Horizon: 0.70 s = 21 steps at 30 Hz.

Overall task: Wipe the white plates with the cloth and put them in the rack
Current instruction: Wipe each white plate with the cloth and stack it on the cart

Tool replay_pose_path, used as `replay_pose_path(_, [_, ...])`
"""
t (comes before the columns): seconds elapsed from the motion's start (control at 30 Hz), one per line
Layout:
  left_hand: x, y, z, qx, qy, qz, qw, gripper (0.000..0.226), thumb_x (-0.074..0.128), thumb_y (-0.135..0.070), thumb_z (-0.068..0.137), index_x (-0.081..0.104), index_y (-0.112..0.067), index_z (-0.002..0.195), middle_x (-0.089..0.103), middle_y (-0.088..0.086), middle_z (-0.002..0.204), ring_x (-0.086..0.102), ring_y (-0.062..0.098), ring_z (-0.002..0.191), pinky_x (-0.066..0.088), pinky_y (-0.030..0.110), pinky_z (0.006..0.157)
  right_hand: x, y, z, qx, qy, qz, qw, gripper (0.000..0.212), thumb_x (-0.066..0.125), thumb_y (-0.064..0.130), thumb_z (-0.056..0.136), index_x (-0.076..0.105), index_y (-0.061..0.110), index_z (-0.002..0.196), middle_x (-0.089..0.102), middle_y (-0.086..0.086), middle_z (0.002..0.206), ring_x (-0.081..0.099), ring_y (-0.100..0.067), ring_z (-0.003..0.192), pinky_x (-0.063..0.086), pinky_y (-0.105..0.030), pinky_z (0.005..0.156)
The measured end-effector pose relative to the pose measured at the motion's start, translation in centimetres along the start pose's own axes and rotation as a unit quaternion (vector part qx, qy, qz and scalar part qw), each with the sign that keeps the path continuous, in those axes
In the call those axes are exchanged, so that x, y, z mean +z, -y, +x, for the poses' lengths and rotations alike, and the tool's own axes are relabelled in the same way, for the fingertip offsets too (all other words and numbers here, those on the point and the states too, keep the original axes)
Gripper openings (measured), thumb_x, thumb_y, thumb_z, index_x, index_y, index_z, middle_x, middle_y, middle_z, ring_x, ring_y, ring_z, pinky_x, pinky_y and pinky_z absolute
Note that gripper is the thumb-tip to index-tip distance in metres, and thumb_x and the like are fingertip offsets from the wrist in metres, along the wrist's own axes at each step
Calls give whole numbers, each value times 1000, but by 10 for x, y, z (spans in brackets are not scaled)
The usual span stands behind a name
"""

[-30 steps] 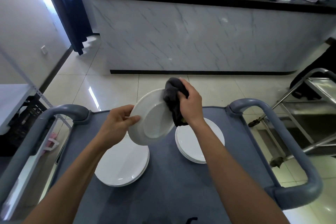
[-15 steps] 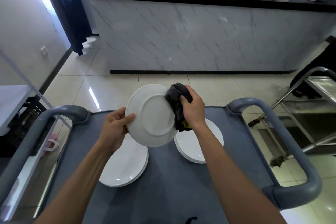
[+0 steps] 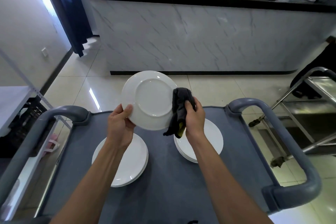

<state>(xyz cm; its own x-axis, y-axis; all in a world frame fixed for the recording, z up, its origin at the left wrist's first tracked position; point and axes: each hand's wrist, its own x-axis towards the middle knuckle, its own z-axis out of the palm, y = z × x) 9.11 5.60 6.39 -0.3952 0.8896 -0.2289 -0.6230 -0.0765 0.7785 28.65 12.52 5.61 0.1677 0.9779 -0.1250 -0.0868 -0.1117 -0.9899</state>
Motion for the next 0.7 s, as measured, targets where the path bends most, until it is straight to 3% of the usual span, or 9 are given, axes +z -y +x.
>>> replay_pose_path(0.1, [7,4,1,-3,-9,-20,1000,28,52,-4,99,63,-6,124,68,8,114,65,20,99,60,35,82,6,-4,-10,6,-4,25,1000,20,59,21,98,67,31,114,72,10,111,67,-10,105,54,-40,100])
replay_pose_path(0.27, [17,7,3,-4,-30,-30,999,25,52,-4,99,66,-9,119,71,7,113,65,24,103,59,40,84,19,-10,-33,-43,-4,-37,998,43,57,26,101,50,26,144,59,24,126,56,3,114,43,-24,104])
replay_pose_path(0.37, [21,10,2,-7,-43,-37,998,27,51,-5,100,64,-9,123,70,9,116,65,26,103,60,41,84,26,-16,-39,-58,-28,-55,996,51,56,32,101,43,25,150,56,13,141,51,-7,129,42,-33,112])
replay_pose_path(0.5, [26,14,0,-8,-46,-46,998,24,50,-5,101,66,-13,117,72,7,111,66,26,101,56,47,91,32,-17,-47,-57,-46,-43,996,51,58,33,100,43,28,149,54,14,140,50,-9,129,43,-38,113])
replay_pose_path(0.7, [29,14,-1,-11,-52,-55,997,27,50,-5,102,63,-8,125,70,12,116,68,26,99,58,44,89,39,-16,-63,-120,-48,-110,985,60,57,24,102,31,21,156,41,4,152,36,-8,139,24,-9,108])
